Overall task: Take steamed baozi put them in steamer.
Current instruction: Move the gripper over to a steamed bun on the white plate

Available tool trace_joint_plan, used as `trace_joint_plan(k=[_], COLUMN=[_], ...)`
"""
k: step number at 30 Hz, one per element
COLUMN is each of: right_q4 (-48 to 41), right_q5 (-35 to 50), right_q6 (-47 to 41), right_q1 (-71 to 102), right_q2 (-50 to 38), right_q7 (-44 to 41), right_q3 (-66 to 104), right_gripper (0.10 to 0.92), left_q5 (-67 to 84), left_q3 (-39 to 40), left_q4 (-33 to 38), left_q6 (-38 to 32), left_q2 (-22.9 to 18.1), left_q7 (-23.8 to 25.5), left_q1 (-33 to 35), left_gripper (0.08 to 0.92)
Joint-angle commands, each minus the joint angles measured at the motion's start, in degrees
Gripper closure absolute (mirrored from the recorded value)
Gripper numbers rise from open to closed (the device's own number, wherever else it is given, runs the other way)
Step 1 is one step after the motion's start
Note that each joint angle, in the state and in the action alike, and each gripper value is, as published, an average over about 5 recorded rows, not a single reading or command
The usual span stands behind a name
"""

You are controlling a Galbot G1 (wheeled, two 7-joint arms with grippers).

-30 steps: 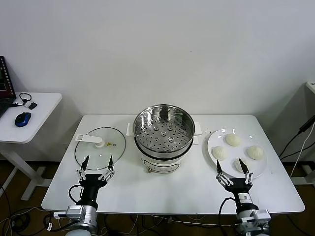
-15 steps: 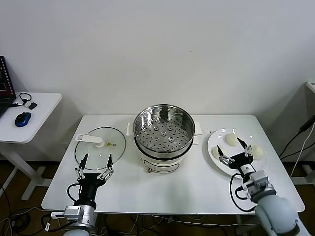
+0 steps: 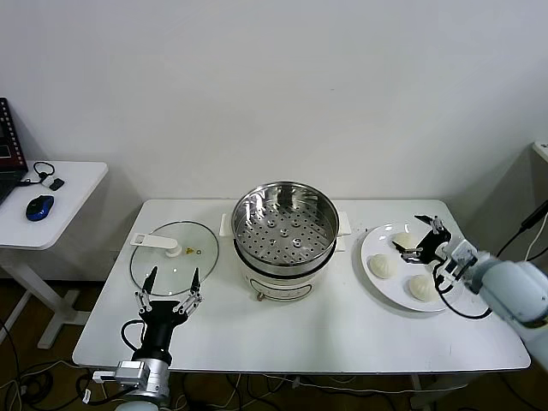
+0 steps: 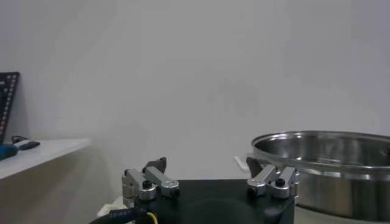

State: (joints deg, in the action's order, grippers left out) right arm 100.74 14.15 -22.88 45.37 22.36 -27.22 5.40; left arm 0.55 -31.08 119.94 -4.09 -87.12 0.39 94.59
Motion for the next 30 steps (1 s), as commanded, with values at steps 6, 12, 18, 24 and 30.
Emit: trace_joint_plan(k=[6, 12, 18, 24, 30], right_q4=[-16.5, -28.3, -39.1, -50.3, -59.0], right_q5=[-1.2, -1.7, 0.3, 0.8, 0.4], right_q6=[9.8, 16.7, 24.5, 30.9, 33.6], right_q1=[-53.6, -73.4, -82.9, -82.2, -77.5], right_q2=[-5.8, 1.9, 10.5, 18.6, 24.6], right_q7=[-22.0, -27.5, -31.3, -34.0, -35.1], right_q3=[-54.2, -77.7, -90.4, -93.5, -91.6], right_gripper=[0.203, 0.203, 0.203, 0.203, 0.203], left_q5=[0.2, 0.6, 1.4, 2.6, 3.8], left_q3=[1.3, 1.2, 0.8, 0.3, -0.6], left_q4=[-0.1, 0.2, -0.1, -0.5, -1.7], left_q6=[-1.5, -2.0, -2.6, -2.9, -3.4], left_q2=[0.5, 0.7, 0.8, 1.3, 1.9], left_q7=[0.0, -0.1, -0.1, -0.2, -0.2], left_q1=[0.5, 1.0, 1.1, 0.8, 0.1], left_gripper=[0.177, 0.177, 0.177, 0.177, 0.177])
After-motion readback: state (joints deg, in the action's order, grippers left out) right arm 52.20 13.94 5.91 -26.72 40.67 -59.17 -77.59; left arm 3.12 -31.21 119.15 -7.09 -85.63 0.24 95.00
